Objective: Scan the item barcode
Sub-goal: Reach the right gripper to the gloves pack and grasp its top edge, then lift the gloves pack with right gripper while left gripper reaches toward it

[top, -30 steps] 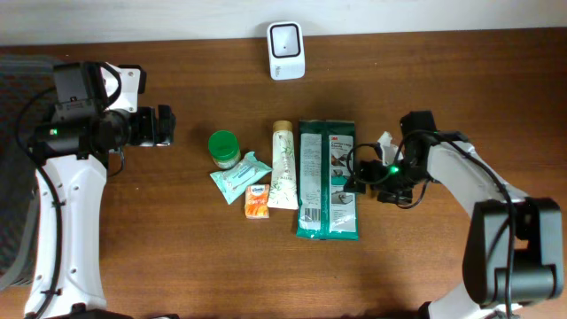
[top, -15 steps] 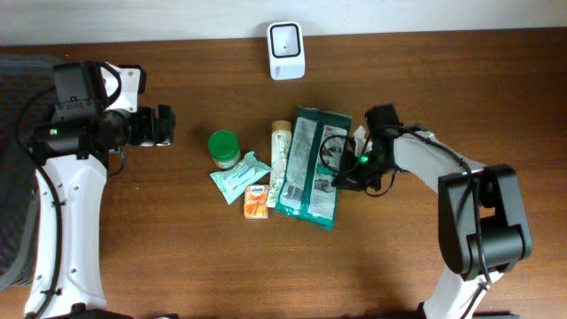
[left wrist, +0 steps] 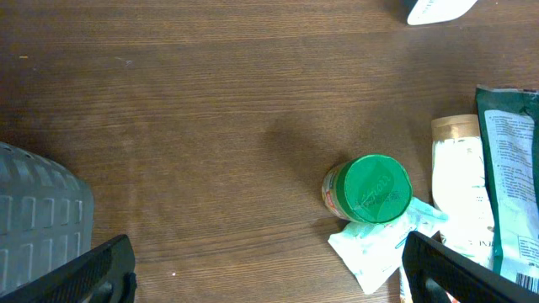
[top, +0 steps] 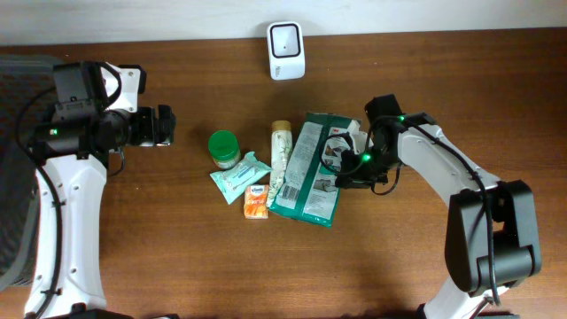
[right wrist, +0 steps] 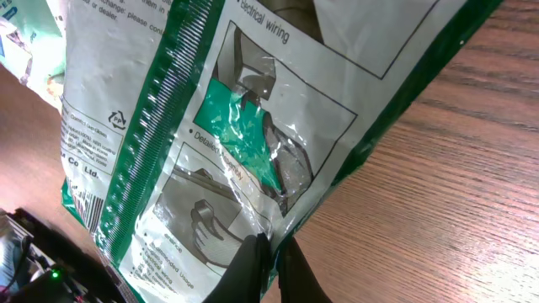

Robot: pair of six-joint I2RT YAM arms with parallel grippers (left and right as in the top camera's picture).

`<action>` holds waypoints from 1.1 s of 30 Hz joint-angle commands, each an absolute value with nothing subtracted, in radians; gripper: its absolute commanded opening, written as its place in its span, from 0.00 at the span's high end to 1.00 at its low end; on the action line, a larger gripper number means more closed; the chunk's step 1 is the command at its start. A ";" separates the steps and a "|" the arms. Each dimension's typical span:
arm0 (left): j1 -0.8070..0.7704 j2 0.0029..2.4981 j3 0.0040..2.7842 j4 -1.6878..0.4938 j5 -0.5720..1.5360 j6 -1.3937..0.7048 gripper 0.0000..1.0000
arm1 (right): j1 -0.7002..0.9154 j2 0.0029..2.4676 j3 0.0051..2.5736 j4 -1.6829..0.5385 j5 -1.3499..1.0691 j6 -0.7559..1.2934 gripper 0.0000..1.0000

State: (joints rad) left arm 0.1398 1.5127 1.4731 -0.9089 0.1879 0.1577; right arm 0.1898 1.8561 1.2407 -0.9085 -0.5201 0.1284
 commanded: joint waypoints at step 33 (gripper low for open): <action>0.050 1.654 1.487 -0.850 0.424 0.121 0.28 | 0.117 1.919 1.224 -0.837 -0.433 0.241 0.34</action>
State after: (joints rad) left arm 0.1005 1.5780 1.4746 -0.8680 0.3813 0.1593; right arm 0.0933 1.9030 1.2358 -0.8337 -0.4824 0.2565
